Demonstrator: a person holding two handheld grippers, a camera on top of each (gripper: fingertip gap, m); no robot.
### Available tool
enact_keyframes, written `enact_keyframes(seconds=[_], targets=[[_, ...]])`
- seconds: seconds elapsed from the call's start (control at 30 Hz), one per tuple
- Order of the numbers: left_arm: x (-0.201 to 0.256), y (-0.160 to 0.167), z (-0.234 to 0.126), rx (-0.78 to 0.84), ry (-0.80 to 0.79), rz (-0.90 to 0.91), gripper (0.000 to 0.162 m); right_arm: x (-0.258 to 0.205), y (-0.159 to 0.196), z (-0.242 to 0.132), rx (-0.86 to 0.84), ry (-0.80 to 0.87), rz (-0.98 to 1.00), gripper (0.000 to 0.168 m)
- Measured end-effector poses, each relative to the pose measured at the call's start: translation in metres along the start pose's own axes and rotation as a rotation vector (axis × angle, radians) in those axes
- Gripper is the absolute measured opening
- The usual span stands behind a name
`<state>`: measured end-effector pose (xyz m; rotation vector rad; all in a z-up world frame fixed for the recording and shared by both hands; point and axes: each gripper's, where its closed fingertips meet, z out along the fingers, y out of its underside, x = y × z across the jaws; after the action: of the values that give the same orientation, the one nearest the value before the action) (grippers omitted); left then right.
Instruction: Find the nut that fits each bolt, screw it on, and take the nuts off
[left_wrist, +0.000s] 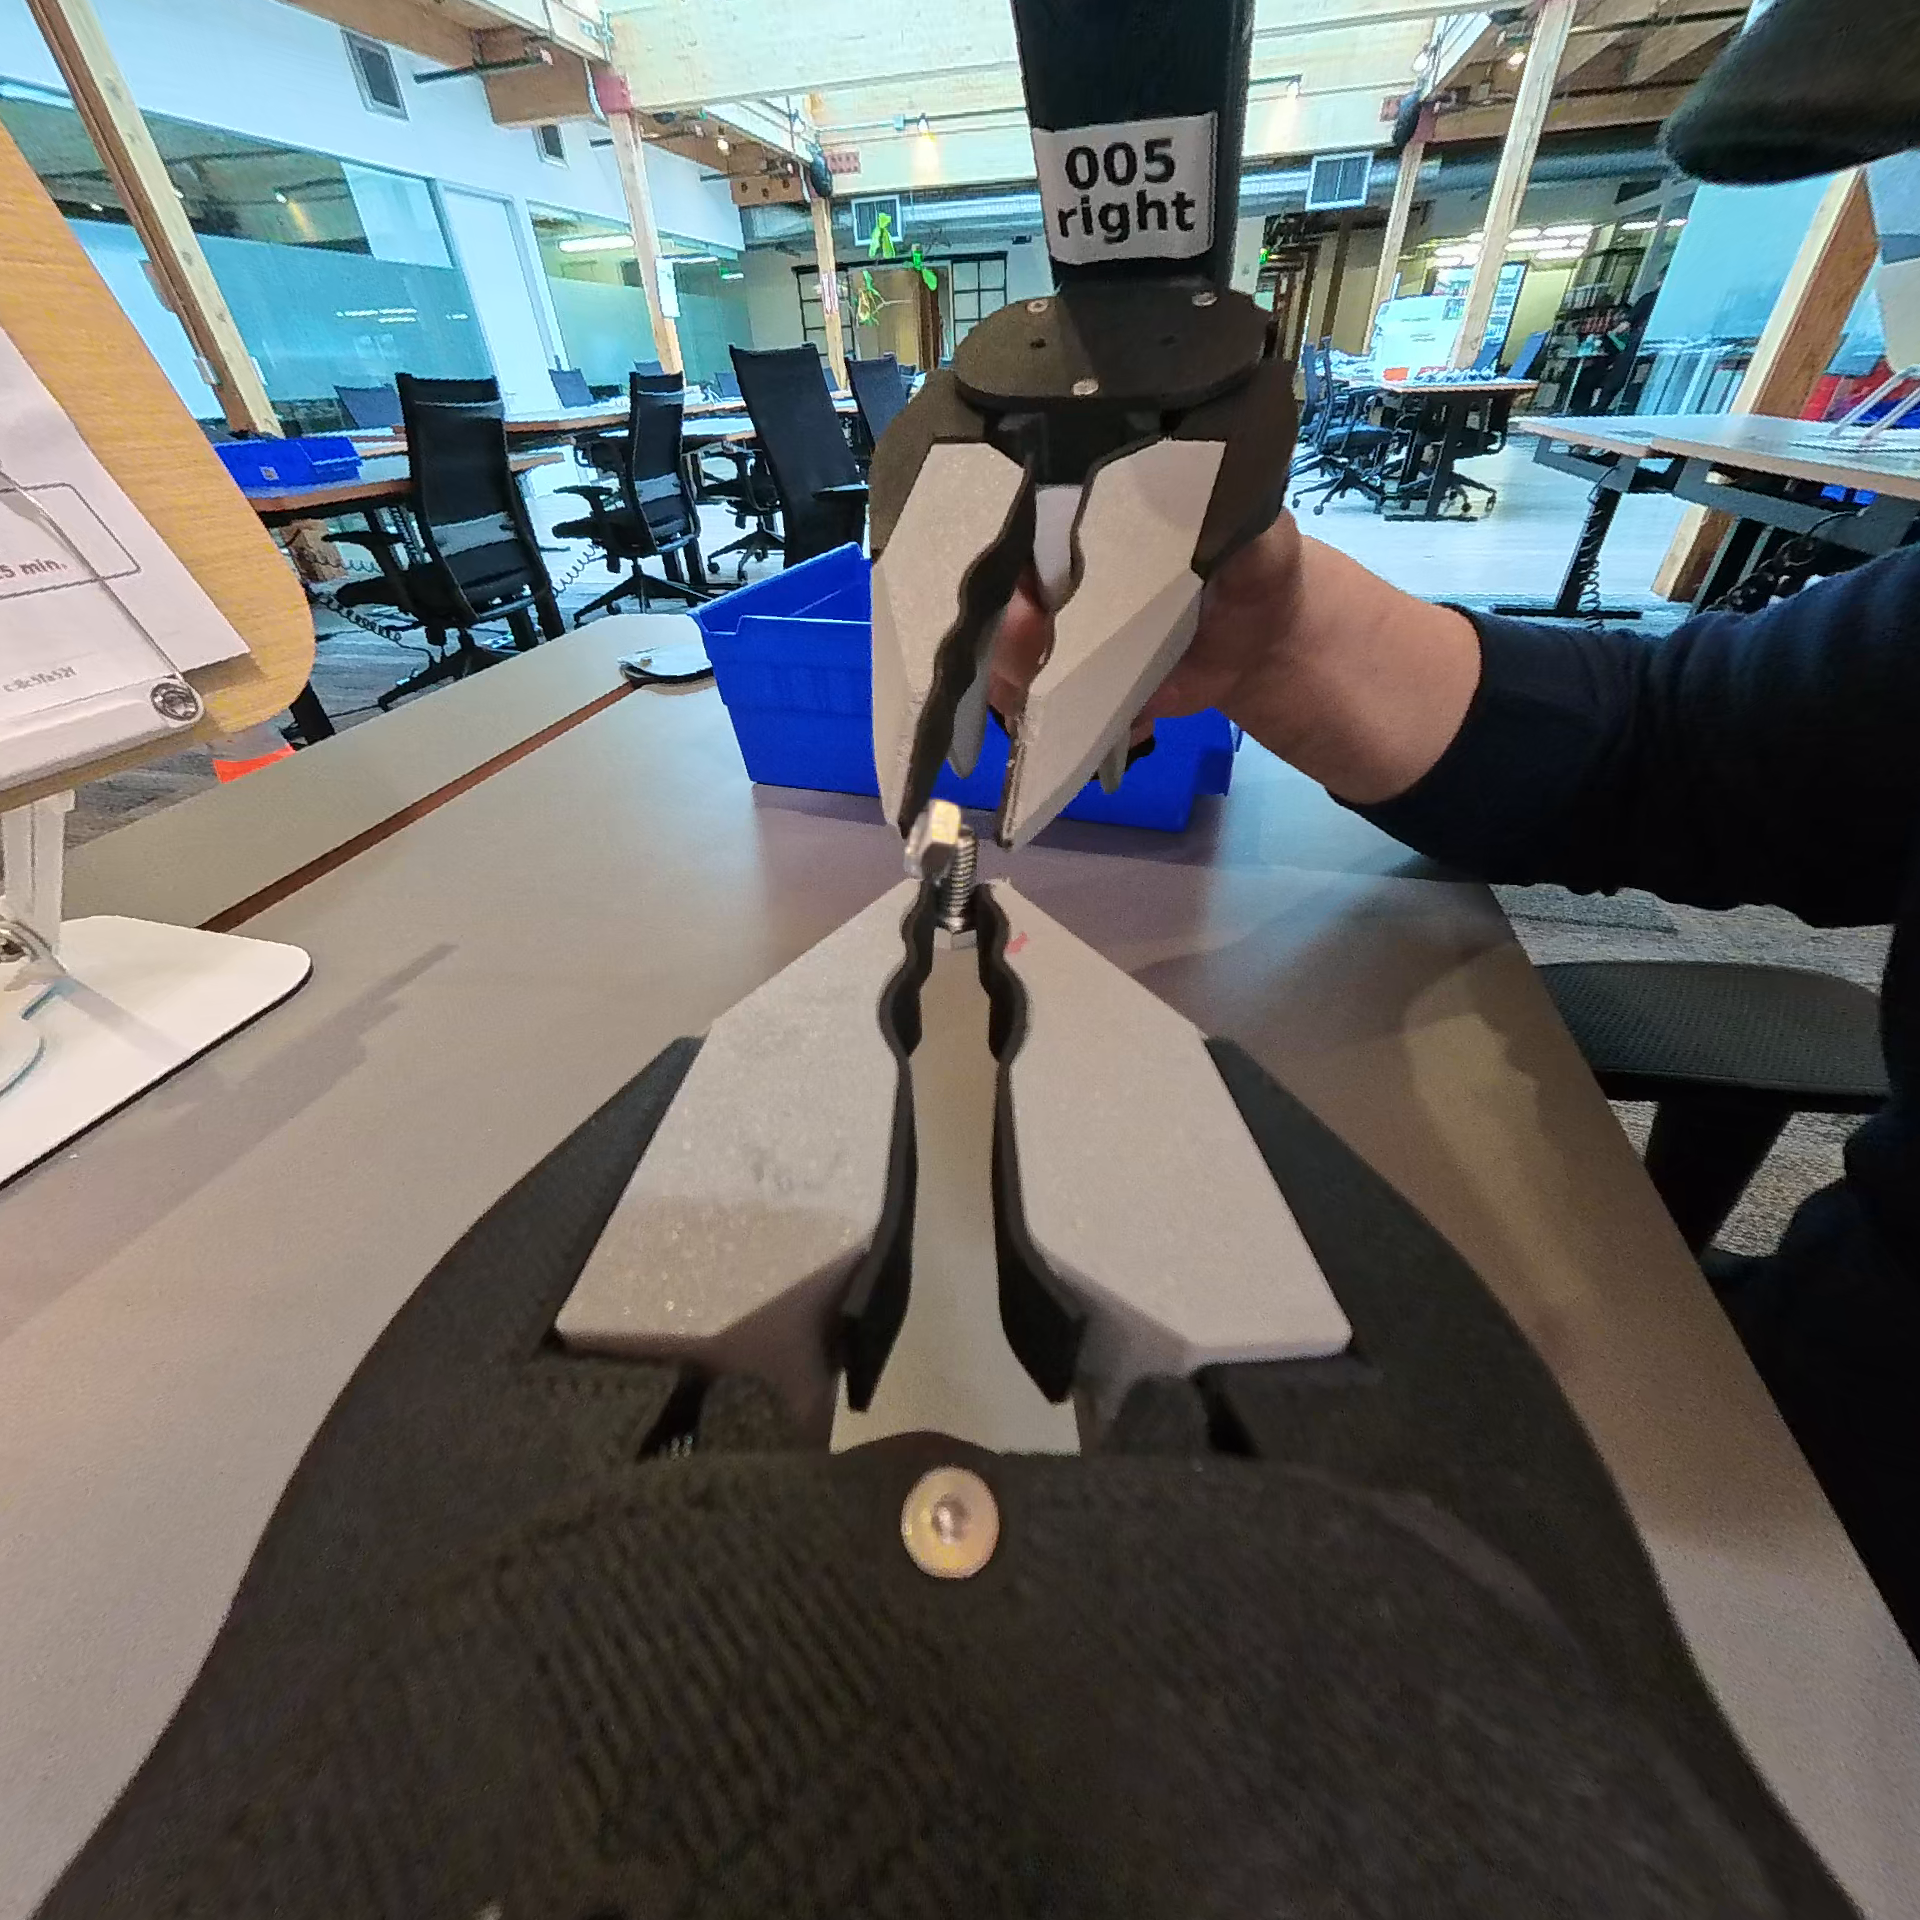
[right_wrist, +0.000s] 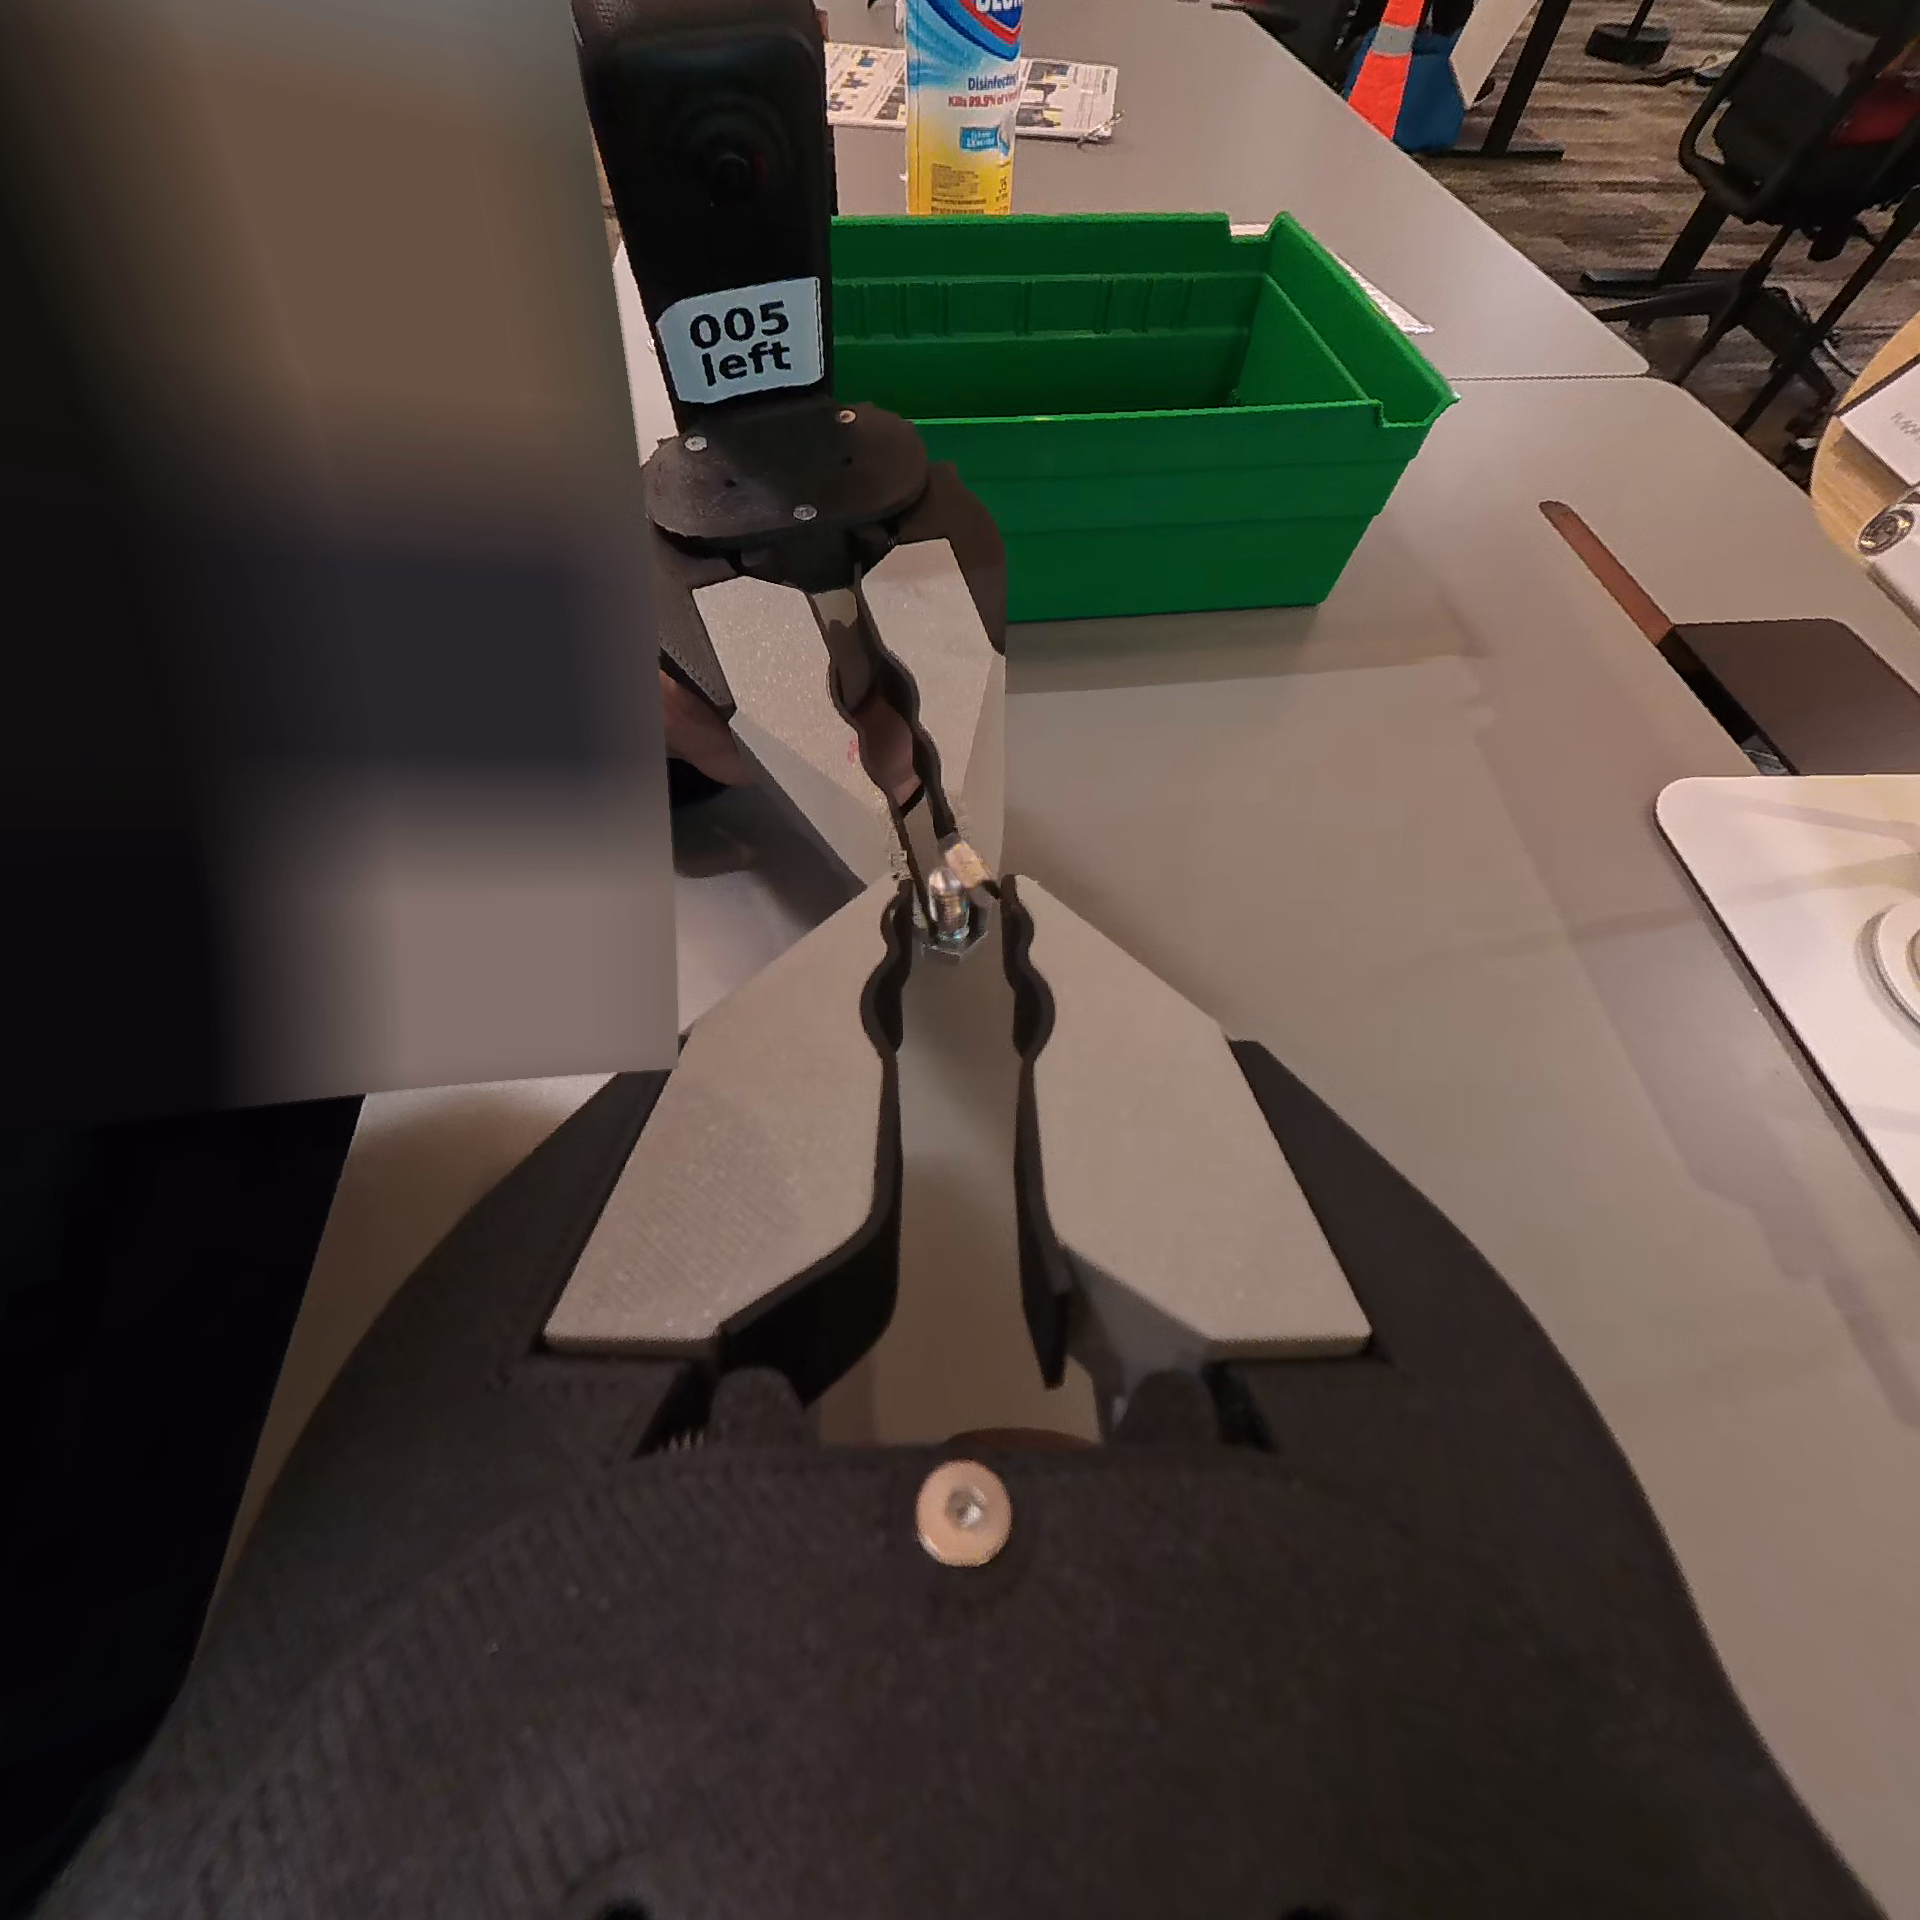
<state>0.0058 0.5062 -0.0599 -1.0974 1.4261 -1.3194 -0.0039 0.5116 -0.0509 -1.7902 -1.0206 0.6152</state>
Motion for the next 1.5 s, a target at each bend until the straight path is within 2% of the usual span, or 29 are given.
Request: enact_keyframes(seconds=[0.63,1.03,1.13,1.33,1.4,1.5], targets=[[-0.004,0.009,0.003,-0.047,-0.026,0.016,0.005,0.005,0.004,0.006,-0.012,0.031,0.018,0.012],[-0.013,0.019,0.004,-0.094,-0.059,-0.014,0.005,0.02,0.012,-0.002,0.011,0.089,0.114,0.012],[-0.02,0.021,0.001,-0.097,-0.083,-0.045,0.005,0.029,0.048,-0.006,-0.14,0.158,0.147,0.012],[-0.025,0.021,0.0,-0.093,-0.095,-0.065,0.005,0.023,0.131,-0.004,-0.508,0.155,0.223,0.012],[-0.023,0.023,0.001,-0.102,-0.093,-0.054,0.005,0.019,0.146,-0.005,-0.605,0.146,0.205,0.012],[-0.022,0.024,0.002,-0.105,-0.088,-0.056,0.005,0.018,0.145,0.002,-0.623,0.132,0.181,0.013]])
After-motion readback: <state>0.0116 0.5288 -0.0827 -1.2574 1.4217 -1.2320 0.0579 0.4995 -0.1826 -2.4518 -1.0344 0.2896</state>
